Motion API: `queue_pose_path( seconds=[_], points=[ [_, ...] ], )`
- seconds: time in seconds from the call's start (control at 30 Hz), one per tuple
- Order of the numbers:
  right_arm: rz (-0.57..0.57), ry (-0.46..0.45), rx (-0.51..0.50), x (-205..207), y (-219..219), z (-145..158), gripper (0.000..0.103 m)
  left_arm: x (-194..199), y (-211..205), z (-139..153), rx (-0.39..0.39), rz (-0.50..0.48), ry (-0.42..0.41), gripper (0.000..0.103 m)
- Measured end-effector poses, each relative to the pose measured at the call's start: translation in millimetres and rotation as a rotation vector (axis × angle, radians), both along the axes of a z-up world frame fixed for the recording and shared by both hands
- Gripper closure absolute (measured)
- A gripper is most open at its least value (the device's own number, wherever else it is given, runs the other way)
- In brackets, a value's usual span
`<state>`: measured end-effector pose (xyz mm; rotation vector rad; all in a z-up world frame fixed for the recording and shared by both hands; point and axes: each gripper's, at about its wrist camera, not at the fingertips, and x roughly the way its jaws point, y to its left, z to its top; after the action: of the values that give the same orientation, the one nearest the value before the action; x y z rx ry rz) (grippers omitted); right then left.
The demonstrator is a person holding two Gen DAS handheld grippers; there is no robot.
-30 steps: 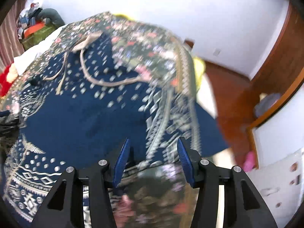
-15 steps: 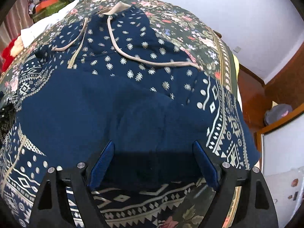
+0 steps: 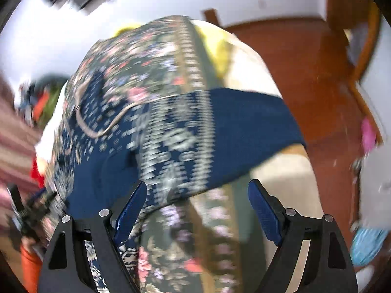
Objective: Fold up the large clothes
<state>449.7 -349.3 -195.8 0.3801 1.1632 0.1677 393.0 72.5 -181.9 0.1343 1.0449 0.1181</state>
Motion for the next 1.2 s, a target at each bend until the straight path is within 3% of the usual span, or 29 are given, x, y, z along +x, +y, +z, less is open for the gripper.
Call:
queue_pose_path(
  seconds=[0.2,0.3,0.4,0.47,0.57,0.63,0.73,0.9,1.2],
  points=[
    [-0.088,0.099,0.167,22,-38,-39,0.020,46,-50,-18,-0.109,-0.042,0.062,0.024],
    [-0.096,0.099,0.174,31,-39,-50,0.022,61,-71,-28,-0.149,-0.063,0.085,0.024],
    [-0.100,0.060,0.153,42,-34,-55,0.025,68,-82,-30,-0.137,-0.076,0.064,0.024],
    [-0.107,0.029,0.132,49,-32,-56,0.032,74,-84,-30,-0.146,-0.079,0.063,0.024],
    [-0.130,0.007,0.128,58,-35,-56,0.051,80,-78,-32,-0.193,-0.055,0.075,0.024],
    [-0.152,-0.008,0.131,64,-37,-58,0.071,82,-75,-33,-0.219,-0.044,0.079,0.024],
    [-0.169,-0.022,0.127,68,-39,-58,0.089,81,-72,-32,-0.234,-0.042,0.079,0.024],
    [-0.156,-0.131,0.089,60,-29,-24,0.095,72,-67,-21,-0.215,-0.051,0.056,0.024],
    [-0.021,-0.352,0.129,35,31,86,0.097,41,-43,31,-0.223,-0.036,-0.060,0.024]
  ],
)
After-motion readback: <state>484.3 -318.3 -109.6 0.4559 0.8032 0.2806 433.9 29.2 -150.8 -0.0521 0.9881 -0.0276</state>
